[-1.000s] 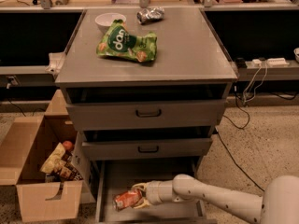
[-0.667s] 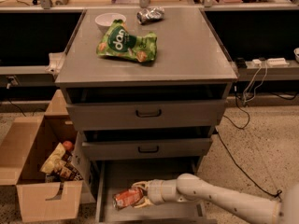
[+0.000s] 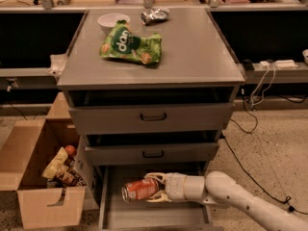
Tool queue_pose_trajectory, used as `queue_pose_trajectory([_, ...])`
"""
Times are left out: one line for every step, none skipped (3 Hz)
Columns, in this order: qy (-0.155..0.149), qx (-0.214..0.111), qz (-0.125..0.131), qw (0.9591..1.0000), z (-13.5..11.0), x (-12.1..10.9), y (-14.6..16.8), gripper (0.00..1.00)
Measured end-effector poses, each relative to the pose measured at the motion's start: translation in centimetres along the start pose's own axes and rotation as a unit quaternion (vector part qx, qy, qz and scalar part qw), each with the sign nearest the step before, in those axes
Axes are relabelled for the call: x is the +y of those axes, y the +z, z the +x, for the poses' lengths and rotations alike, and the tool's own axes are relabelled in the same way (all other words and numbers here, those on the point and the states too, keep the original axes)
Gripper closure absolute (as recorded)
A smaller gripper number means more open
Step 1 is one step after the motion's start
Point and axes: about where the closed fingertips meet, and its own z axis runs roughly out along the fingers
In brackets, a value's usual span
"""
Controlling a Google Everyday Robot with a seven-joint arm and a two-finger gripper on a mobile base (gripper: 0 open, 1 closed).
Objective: Pick coke can from bottom drawer and place on counter
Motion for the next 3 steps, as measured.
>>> queue_pose_trajectory([0.000,0.000,0.000,1.0000,0.0,0.0,0.0,1.00])
queue_pose_trajectory([0.004,0.016,0.028,0.9995,-3.9,-3.5,-2.7,1.00])
queue_pose_trajectory([-0.004,0.038,0.052,0.9979,-8.9,-7.5,-5.9,1.00])
